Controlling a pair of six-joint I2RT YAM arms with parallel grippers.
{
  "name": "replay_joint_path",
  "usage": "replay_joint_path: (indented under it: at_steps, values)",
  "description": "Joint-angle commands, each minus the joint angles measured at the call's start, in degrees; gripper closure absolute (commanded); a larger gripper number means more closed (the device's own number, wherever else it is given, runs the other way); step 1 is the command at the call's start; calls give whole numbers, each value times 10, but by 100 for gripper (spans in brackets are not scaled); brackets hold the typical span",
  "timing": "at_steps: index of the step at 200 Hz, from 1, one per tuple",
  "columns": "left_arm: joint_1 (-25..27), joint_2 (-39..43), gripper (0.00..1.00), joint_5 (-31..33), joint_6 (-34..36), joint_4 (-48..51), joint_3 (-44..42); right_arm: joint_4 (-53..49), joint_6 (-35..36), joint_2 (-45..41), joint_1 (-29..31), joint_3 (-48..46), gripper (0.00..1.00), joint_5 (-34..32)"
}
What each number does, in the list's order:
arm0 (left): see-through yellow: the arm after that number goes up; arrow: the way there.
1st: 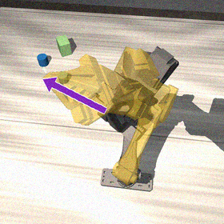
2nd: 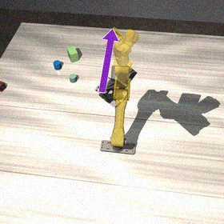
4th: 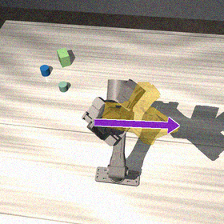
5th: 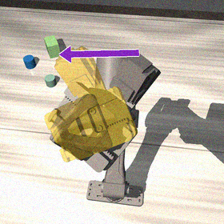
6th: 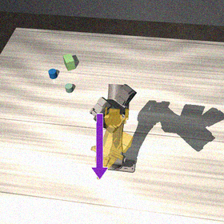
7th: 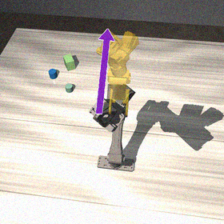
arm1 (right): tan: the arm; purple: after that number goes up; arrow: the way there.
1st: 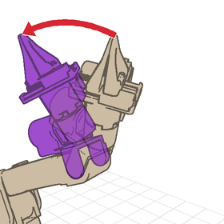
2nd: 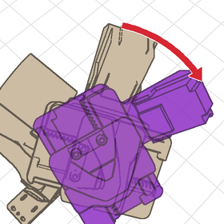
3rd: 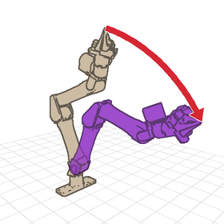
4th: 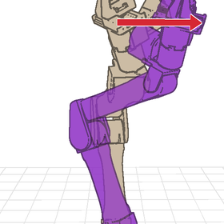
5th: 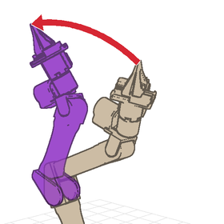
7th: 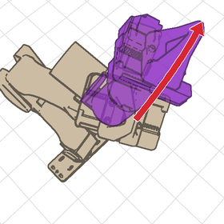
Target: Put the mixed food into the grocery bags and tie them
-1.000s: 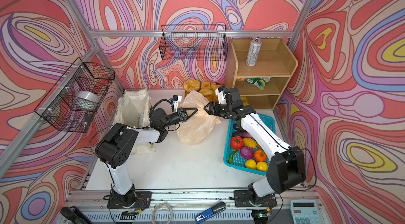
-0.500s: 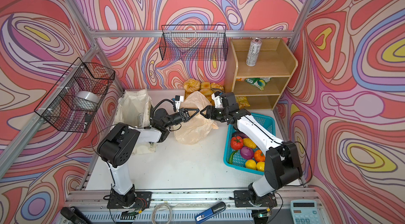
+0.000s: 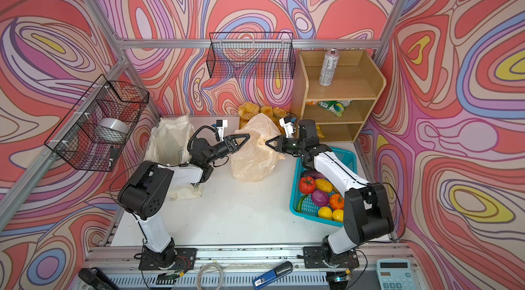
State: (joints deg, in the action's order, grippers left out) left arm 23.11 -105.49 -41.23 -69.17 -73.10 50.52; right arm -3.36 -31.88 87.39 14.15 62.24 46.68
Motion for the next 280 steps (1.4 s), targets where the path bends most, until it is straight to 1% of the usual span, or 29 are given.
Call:
replay_joint_path:
  at_steps: [1,14,47,64,88,123,140,165,187,201,218,235,252,280]
  values:
    - [4,-7,74,11,7,-11,5,88,-25,-31,2,-21,100,92]
    - [14,-25,78,10,3,-13,18,135,-48,-38,2,-33,100,116]
    - [61,-60,81,13,32,36,61,232,-106,-32,2,-38,100,185]
    - [83,-85,83,17,33,47,85,269,-131,-28,2,-36,100,213]
    - [113,-123,89,23,15,28,111,344,-185,-16,3,-35,100,232]
    - [150,-163,91,27,1,13,149,441,-257,12,6,-39,100,231]
    - [163,-174,92,31,-1,9,167,474,-280,26,7,-43,100,223]
    - [163,-173,91,36,-2,-2,167,473,-277,36,6,-51,100,211]
    - [146,-159,89,40,-10,-36,133,445,-258,24,0,-53,100,210]
    - [126,-146,88,44,-24,-50,96,388,-222,6,-8,-50,100,207]
    - [99,-115,86,42,-12,-50,52,308,-164,-21,-18,-47,100,200]
    - [79,-78,84,38,-1,-50,22,257,-128,-41,-27,-46,100,192]
    - [65,-49,81,32,1,-49,9,247,-122,-53,-35,-54,100,183]
    - [62,-16,77,16,3,-50,11,236,-114,-58,-39,-58,100,172]
